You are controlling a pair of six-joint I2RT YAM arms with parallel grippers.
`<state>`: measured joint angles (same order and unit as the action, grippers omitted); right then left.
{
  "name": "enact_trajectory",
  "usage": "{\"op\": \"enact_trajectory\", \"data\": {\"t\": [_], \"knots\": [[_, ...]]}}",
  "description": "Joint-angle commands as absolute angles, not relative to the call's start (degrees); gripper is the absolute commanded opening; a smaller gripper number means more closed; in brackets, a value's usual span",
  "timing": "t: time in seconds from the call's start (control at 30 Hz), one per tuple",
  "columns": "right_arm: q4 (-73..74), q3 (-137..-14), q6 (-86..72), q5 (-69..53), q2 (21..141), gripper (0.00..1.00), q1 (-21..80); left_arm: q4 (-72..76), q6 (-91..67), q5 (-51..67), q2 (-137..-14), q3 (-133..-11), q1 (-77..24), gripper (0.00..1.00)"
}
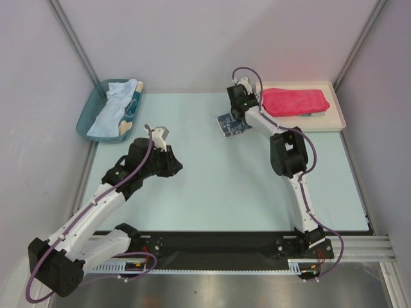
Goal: Fold and stack the towels
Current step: Neatly place the folded towel into the bin
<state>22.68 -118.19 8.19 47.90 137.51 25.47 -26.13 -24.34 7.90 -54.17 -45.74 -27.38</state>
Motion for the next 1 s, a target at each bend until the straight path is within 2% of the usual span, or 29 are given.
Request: {"op": "enact_trajectory", "data": {"t": [0.0, 0.1, 0.37, 0.97], "knots": [[22.2, -128.0, 18.2, 51.3, 141.8, 0.0, 22.9, -28.3, -20.7, 8.7, -55.5, -48.8, -26.7, 0.27], [20.4, -133.7, 22.7, 51.9, 145.5, 0.0, 21.0, -28.6, -19.3, 8.7, -56.1, -49.9, -26.4, 0.27], [12.7, -139.1, 30.3, 51.7, 148.2, 0.0, 17.2, -28.6, -17.3, 8.7, -58.1, -50.4, -25.7, 0.27], [12.8, -136.7, 30.7, 46.5, 139.7, 0.0, 12.7, -27.1, -16.8, 11.2, -59.2, -48.3, -24.5, 0.25]]}}
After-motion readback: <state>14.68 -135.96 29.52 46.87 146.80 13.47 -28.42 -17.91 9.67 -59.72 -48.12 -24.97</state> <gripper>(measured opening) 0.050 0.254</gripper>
